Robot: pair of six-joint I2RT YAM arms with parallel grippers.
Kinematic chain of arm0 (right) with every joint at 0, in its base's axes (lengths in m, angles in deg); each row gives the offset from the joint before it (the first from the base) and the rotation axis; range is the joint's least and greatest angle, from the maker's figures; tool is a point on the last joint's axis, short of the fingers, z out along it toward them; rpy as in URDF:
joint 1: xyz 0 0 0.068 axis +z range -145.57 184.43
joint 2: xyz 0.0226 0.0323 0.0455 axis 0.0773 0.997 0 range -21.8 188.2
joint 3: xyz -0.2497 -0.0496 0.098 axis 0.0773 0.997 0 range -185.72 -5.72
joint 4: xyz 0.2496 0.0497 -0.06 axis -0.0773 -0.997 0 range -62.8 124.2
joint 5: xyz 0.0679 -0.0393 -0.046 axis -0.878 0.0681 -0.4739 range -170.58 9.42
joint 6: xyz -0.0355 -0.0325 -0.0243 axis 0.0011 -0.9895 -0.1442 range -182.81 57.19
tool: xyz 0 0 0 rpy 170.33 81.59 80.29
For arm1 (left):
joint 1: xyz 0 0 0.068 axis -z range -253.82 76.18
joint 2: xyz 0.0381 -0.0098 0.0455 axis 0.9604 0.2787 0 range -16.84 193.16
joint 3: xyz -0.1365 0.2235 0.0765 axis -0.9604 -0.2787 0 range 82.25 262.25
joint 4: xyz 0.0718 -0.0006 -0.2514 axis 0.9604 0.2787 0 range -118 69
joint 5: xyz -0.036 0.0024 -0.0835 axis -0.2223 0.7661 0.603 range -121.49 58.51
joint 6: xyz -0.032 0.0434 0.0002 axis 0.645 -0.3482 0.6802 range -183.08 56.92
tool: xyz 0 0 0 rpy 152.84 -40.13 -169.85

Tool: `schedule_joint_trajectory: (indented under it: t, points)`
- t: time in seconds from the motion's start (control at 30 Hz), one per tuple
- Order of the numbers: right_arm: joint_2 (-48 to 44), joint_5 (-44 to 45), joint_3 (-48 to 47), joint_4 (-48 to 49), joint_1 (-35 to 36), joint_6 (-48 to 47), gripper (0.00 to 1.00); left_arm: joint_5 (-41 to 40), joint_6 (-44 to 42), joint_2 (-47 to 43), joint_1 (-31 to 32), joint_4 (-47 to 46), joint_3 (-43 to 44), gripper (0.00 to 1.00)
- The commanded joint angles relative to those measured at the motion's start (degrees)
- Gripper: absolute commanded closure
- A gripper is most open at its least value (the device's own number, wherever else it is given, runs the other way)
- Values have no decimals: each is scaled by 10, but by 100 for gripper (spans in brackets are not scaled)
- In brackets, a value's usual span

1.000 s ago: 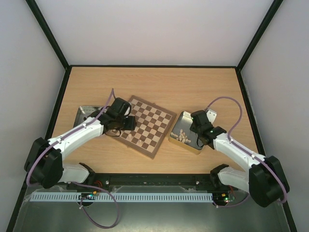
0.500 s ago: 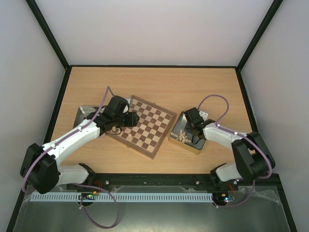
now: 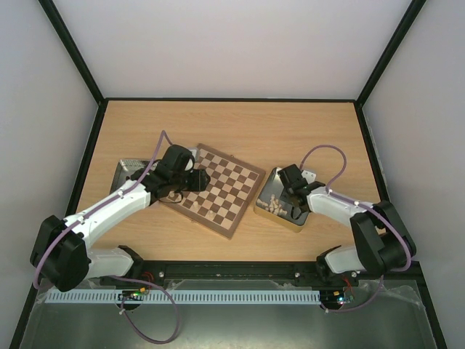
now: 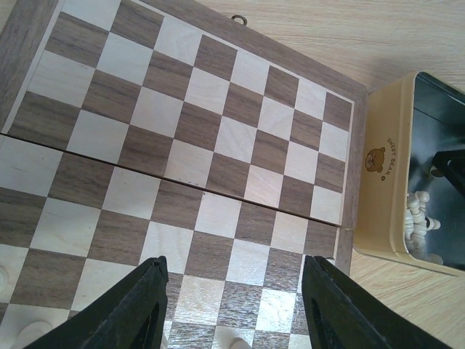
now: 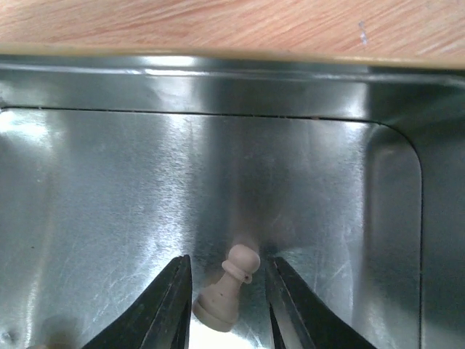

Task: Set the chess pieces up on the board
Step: Pick up the chess piece from the storage box, then place the chess piece on the chessboard.

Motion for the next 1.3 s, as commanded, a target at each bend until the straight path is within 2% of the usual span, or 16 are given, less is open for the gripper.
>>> schedule_joint_trajectory:
  t: [0.0, 0.1, 0.3, 0.5, 0.77, 0.93, 1.03, 1.17, 1.27]
  points:
    - [-11, 2, 14, -16, -2, 4, 73, 12, -2, -1, -1, -8, -3, 46]
    - [-1, -23, 17, -8, -2, 8, 74, 11, -2, -2, -1, -4, -4, 47]
    - [-3, -20, 26, -8, -2, 16, 74, 10, 0, -8, -1, 0, -7, 46]
    - [-10, -39, 33, 12, -2, 2, 95, 11, 5, -12, -1, -5, -5, 46]
    - [-126, -59, 35, 76, -2, -61, 96, 30, 20, -23, -1, -20, 6, 43]
    - [-244, -149, 57, 153, -1, -131, 95, 101, 38, -21, -3, -51, 43, 39]
    - [-294, -252, 70, 217, -1, -148, 94, 171, 60, -21, -4, -97, 55, 36]
    - [-316, -434, 90, 337, 2, -142, 94, 270, 73, -13, -4, -163, 60, 34]
    - [-313, -497, 85, 366, 7, -156, 94, 304, 75, -4, -4, -188, 62, 34]
